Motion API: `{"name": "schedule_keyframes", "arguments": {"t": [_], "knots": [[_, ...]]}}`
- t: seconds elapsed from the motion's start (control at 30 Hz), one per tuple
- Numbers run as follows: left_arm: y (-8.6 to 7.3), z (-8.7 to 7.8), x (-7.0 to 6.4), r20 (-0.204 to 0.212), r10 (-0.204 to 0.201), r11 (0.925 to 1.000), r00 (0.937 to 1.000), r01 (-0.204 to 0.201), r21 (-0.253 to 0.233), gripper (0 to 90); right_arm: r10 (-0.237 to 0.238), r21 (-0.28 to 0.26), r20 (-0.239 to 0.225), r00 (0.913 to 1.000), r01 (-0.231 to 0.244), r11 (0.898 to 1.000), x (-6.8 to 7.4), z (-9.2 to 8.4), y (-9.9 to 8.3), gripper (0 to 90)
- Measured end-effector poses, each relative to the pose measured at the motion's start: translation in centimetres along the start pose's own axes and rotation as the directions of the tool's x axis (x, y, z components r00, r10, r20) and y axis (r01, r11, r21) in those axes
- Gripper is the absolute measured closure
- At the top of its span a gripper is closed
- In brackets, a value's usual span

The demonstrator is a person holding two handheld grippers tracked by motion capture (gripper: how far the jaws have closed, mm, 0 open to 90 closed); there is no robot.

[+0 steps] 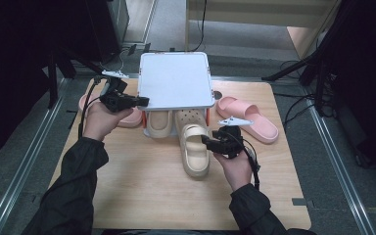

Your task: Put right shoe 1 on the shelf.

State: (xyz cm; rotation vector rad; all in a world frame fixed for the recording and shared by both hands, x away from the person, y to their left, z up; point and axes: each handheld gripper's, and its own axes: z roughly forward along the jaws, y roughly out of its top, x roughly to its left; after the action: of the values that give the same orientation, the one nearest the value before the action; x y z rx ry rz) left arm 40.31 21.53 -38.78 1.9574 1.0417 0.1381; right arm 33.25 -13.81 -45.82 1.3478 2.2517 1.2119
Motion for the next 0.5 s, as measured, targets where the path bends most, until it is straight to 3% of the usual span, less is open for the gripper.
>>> {"name": "schedule_keyframes", "arguments": {"t": [0.1, 0.37, 0.5], "knots": [[0.0, 0.0, 0.0, 0.000, -0.002, 1.0000, 1.0000, 0.002, -0.001, 89.2, -0.011, -0.006, -0.009, 0.9999, 0.011, 1.000, 0.2, -0.6, 0.1, 52.1], [0.0, 0.0, 0.0, -0.001, -0.001, 1.0000, 1.0000, 0.001, -0.002, 89.2, -0.025, -0.018, -0.038, 0.9990, 0.024, 1.000, 0.0, -0.8, 0.5, 87.2], [0.0, 0.0, 0.0, -0.001, 0.000, 1.0000, 1.0000, 0.000, -0.003, 89.2, -0.026, -0.010, -0.035, 0.9990, 0.026, 1.000, -0.4, -0.1, 0.6, 90.0]]}}
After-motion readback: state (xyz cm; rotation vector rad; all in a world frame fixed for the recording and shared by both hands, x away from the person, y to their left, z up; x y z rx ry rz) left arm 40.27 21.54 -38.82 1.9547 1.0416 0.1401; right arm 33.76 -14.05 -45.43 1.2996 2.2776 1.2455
